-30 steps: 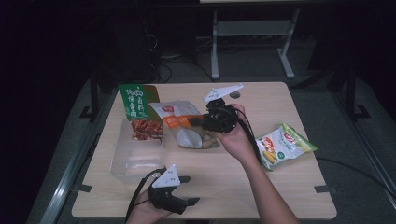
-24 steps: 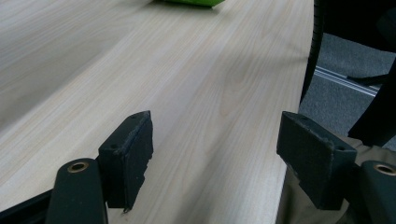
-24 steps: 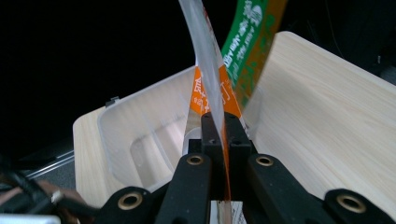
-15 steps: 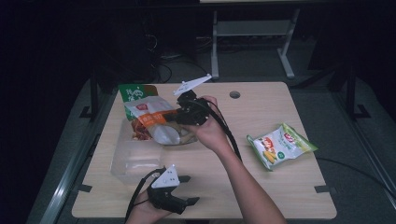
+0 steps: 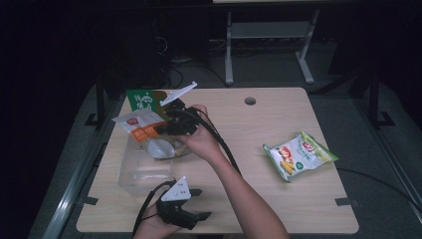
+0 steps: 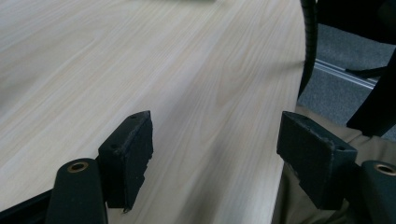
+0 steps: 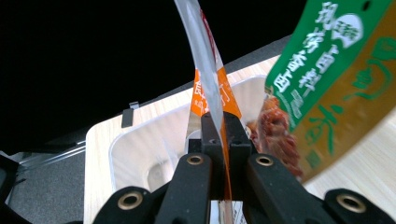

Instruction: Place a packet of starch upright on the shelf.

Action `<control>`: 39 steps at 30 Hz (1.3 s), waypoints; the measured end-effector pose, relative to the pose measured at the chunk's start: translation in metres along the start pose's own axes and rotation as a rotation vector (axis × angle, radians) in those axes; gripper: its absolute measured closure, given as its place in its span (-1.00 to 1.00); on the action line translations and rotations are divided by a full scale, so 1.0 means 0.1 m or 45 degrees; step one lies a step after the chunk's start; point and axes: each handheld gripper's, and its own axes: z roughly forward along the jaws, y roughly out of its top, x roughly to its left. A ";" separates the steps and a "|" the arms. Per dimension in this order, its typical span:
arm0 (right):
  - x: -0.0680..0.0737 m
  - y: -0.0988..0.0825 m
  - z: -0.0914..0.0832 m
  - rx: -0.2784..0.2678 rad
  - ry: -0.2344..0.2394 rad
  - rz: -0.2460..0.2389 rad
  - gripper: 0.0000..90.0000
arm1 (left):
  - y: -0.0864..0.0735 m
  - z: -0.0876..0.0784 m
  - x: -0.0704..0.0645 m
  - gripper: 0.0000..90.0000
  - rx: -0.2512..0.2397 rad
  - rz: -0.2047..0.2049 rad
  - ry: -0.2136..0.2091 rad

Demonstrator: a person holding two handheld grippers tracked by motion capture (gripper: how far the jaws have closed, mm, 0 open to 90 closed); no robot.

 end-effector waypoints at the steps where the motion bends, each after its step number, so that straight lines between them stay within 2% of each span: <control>1: 0.01 0.01 0.03 0.004 0.005 0.005 0.99 | -0.01 -0.01 0.01 -0.41 -0.006 -0.005 0.003; 3: 0.01 0.04 0.18 0.016 0.027 0.009 0.99 | 0.00 -0.03 0.01 -0.41 -0.010 0.005 0.007; 6: 0.01 0.05 0.27 0.029 0.038 0.014 0.99 | 0.00 -0.03 -0.01 -0.41 -0.017 0.006 0.005; 9: 0.00 0.04 0.47 0.060 0.063 0.023 0.99 | -0.03 -0.05 0.00 -0.42 -0.029 -0.001 0.015; 10: 0.00 0.04 0.47 0.060 0.063 0.023 0.99 | -0.03 -0.05 0.00 -0.42 -0.029 -0.001 0.015; 11: -0.01 0.04 0.58 0.056 0.093 0.039 0.99 | -0.04 -0.05 0.00 -0.42 -0.028 -0.001 0.018; 13: -0.02 0.03 0.61 0.057 0.097 0.038 0.99 | -0.05 -0.05 0.01 -0.42 -0.028 0.002 0.018; 16: -0.03 0.01 0.76 0.042 0.132 0.089 0.99 | -0.05 -0.06 0.00 -0.42 -0.024 0.016 0.021; 18: -0.03 0.01 0.78 0.043 0.130 0.097 0.99 | -0.06 -0.05 0.01 -0.42 -0.019 0.022 0.021; 22: -0.08 -0.09 0.88 0.065 0.110 0.114 0.98 | -0.08 -0.03 0.02 -0.42 -0.008 -0.003 0.025; 23: -0.09 -0.14 0.89 0.070 0.092 0.117 0.98 | -0.08 -0.03 0.02 -0.42 -0.008 0.003 0.025; 25: -0.11 -0.16 0.89 0.061 0.102 0.113 0.97 | -0.08 -0.03 0.02 -0.42 -0.007 0.004 0.024; 26: -0.14 -0.17 0.84 0.050 0.115 0.132 0.84 | -0.08 -0.02 0.02 -0.42 -0.005 0.009 0.024; 28: -0.14 -0.18 0.82 0.047 0.110 0.132 0.84 | -0.08 -0.01 0.02 -0.42 0.001 0.010 0.025; 29: -0.13 -0.18 0.76 0.076 0.079 0.112 0.84 | -0.08 0.00 0.02 -0.42 0.016 0.021 0.022; 32: -0.14 -0.21 0.71 0.108 0.066 0.108 0.89 | -0.08 0.00 0.02 -0.42 0.027 0.034 0.021; 36: -0.13 -0.25 0.70 0.123 0.062 0.105 0.95 | -0.07 0.00 0.01 -0.42 0.019 0.027 0.025; 38: -0.15 -0.27 0.70 0.121 0.057 0.082 0.97 | -0.08 0.00 0.02 -0.42 0.017 0.022 0.028; 39: -0.15 -0.29 0.69 0.119 0.039 0.078 0.98 | -0.08 0.00 0.02 -0.42 0.018 0.013 0.027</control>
